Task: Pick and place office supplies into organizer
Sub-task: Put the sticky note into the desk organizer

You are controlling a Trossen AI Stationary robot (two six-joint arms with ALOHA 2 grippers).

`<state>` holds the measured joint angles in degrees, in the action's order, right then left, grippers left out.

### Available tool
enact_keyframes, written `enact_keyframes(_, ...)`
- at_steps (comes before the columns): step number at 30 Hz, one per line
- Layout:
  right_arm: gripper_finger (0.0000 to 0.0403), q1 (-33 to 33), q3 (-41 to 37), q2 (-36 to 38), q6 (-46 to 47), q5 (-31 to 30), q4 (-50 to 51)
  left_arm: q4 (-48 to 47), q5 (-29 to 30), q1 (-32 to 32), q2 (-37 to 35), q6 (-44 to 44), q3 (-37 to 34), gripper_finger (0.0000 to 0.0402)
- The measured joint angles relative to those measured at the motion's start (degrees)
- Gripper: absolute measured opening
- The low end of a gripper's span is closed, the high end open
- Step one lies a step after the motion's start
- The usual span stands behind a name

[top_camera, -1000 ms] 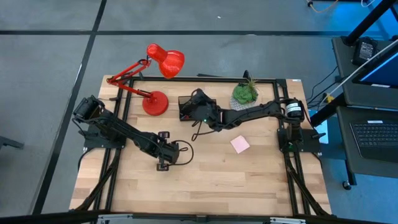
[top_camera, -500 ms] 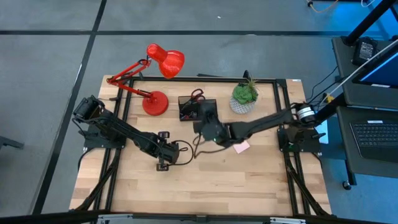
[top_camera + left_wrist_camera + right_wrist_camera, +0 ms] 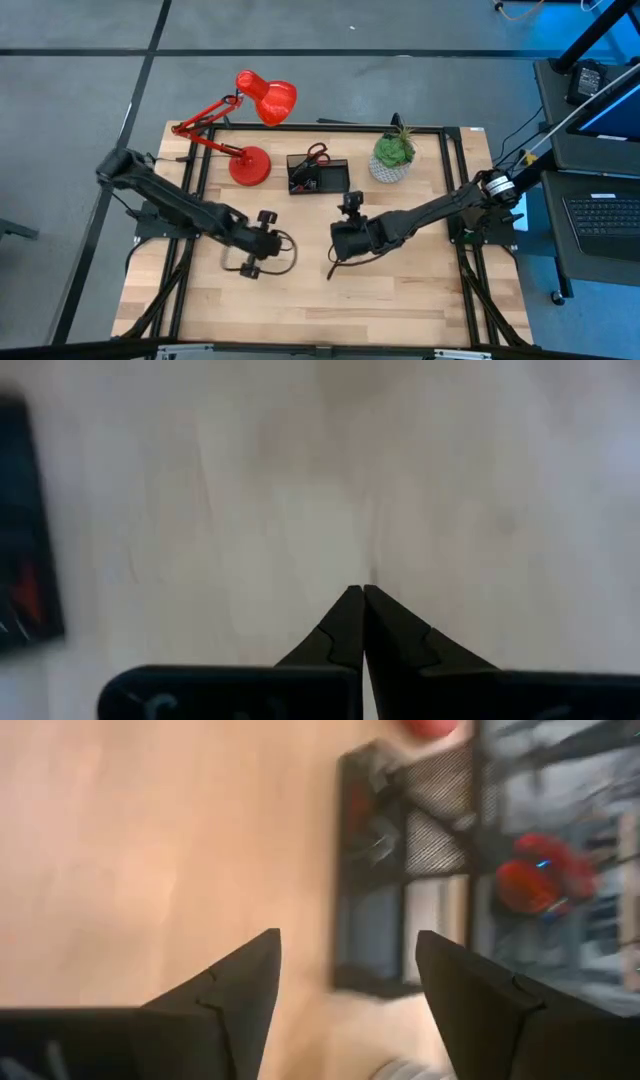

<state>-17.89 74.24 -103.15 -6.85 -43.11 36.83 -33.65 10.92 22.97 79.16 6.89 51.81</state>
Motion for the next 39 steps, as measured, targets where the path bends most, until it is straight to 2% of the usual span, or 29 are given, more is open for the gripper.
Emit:
enact_keyframes(3,0.0235,-0.38,0.00,0.00,5.34,5.65,4.97,4.28,-0.43,0.30,-6.79,-4.71,-1.40,0.0003)
enact_keyframes(6,0.0235,-0.38,-0.01,0.12,10.71,13.59,9.12,12.32,-1.71,-0.01,-14.91,-8.30,-6.56,0.0002)
enact_keyframes(8,0.0235,-0.30,-0.02,0.78,13.84,16.74,11.16,17.58,-2.28,-0.46,-20.68,-9.22,-11.03,0.0003)
enact_keyframes(14,0.0235,0.88,-0.72,7.05,25.35,21.57,16.08,33.63,-2.06,-0.99,-36.07,-8.74,-25.73,0.0002)
enact_keyframes(19,0.0235,2.29,-7.09,17.06,35.81,23.65,16.44,42.55,-1.54,-0.95,-44.23,-7.23,-35.27,0.0003)
enact_keyframes(25,0.0235,3.03,-16.83,29.39,48.84,24.90,15.22,46.06,-0.46,-0.95,-47.50,-4.60,-40.37,0.0002)
enact_keyframes(28,0.0235,2.97,-20.14,33.00,51.65,24.96,12.61,46.07,0.55,-0.97,-47.48,-4.58,-41.13,0.0004)
enact_keyframes(32,0.0235,3.18,-22.40,34.57,52.67,24.75,10.61,45.79,1.90,-0.97,-47.41,-4.61,-41.18,0.0005)
enact_keyframes(36,0.0235,4.06,-23.34,34.10,59.05,24.68,9.50,45.81,2.07,-0.97,-47.41,-4.93,-41.18,0.0002)
enact_keyframes(39,0.0233,5.33,-24.70,33.50,61.38,27.66,9.56,45.90,2.21,-0.97,-47.41,-7.30,-41.18,0.0002)
